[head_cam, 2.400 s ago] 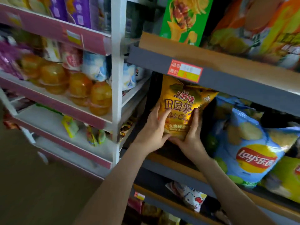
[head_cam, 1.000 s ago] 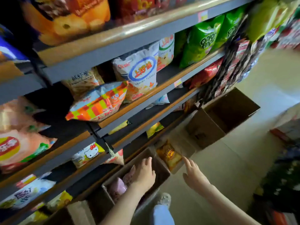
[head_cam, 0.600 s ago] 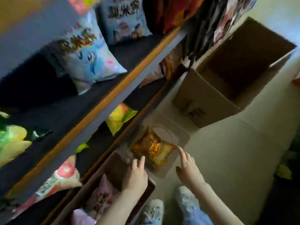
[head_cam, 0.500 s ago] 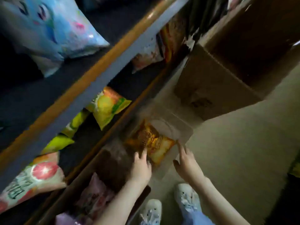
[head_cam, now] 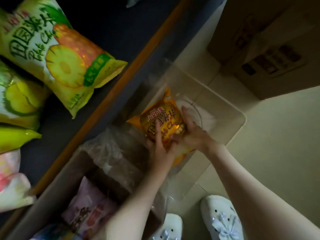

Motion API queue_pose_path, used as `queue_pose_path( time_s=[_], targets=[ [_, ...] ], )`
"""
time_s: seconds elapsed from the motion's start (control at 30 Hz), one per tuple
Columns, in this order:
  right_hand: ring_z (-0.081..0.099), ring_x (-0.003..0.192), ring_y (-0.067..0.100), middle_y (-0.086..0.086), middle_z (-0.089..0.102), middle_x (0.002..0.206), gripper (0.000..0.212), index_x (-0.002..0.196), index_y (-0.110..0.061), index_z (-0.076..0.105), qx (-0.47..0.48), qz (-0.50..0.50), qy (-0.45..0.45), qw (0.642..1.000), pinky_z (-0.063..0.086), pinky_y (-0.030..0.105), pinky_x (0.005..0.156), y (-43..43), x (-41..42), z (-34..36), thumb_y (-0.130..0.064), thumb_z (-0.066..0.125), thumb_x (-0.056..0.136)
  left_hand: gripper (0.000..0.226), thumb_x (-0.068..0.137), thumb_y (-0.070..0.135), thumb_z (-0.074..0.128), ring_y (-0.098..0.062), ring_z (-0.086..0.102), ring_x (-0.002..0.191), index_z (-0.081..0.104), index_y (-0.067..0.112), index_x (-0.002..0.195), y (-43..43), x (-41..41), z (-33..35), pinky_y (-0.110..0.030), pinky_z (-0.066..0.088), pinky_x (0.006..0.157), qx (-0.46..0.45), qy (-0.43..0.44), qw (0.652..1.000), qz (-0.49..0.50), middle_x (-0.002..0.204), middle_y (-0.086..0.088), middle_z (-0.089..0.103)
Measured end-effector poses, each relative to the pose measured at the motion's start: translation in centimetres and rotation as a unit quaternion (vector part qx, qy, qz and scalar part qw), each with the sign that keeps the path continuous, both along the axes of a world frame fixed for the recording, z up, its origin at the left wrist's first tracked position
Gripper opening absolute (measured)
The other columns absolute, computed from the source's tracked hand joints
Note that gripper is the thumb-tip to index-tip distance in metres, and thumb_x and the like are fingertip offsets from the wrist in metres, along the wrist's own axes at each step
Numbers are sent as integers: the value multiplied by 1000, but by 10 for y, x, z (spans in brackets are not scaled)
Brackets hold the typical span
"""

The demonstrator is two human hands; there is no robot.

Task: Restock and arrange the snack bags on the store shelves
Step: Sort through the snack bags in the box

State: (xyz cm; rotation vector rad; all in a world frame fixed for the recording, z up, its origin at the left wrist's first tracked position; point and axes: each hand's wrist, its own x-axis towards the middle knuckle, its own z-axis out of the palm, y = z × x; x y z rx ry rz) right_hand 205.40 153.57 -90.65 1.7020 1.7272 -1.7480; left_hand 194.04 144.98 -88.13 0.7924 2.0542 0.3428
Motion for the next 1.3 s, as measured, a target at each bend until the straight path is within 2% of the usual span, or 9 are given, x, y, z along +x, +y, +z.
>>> queue_pose_path(
  time_s=[0.17,0.3,0.4,0.53,0.63,0.8,1.03,1.17,1.3],
  targets=[
    [43,122,31,8,32,129,96,128,-67,-9,34,-48,49,997,32,30,102,0,18,92,-49,70,78,76,86,41,55,-27,34,134,4,71,134,5,3,79,-37,38,106,94,-70,993,11,151,-5,15],
    [45,110,18,2,32,126,104,134,-69,-8,62,-113,61,990,38,29,97,-5,49,205,-65,70,66,81,78,19,59,2,36,130,20,30,149,16,15,184,-5,33,98,173,-169,970,-12,151,-9,26],
    [40,113,10,-3,28,128,102,134,-65,-8,64,-159,75,982,33,24,97,-13,69,304,-60,68,68,78,76,22,58,23,40,114,29,22,148,26,17,276,3,30,90,161,-194,967,-39,143,-13,37],
    [29,119,1,-11,20,133,103,139,-56,-10,76,-165,103,978,27,20,99,-23,88,442,-45,71,77,77,72,34,59,11,42,120,33,33,144,32,23,411,1,30,93,164,-201,962,-87,139,-8,37],
    [24,122,-2,-8,21,138,107,143,-51,-12,108,-144,127,975,22,17,102,-26,98,534,-39,73,79,74,74,27,57,21,34,114,31,35,143,27,29,511,6,20,91,201,-146,961,-118,136,-1,37],
    [16,125,-8,-9,16,139,108,143,-46,-13,195,-85,173,962,17,14,104,-34,95,662,-38,74,79,74,74,44,56,2,34,129,27,50,142,2,21,632,1,20,100,282,-62,948,-132,144,4,38],
    [20,113,-19,-8,16,143,110,143,-45,-12,285,53,231,929,18,-9,86,-84,43,760,-40,74,76,75,80,27,59,21,31,121,24,55,140,-92,-21,735,2,28,94,375,-5,925,-60,140,7,33],
    [19,116,-16,-11,16,142,109,139,-52,-13,300,151,268,903,20,13,101,-143,-18,790,-51,71,70,77,86,21,63,29,20,121,22,50,144,-186,-63,761,4,22,95,400,67,914,6,146,10,28],
    [17,130,-6,-12,13,146,113,143,-47,-15,288,246,317,869,21,23,110,-226,-94,807,-55,70,69,78,88,19,61,13,24,127,19,51,145,-297,-107,784,-14,24,106,393,127,906,88,146,11,27]
  ],
)
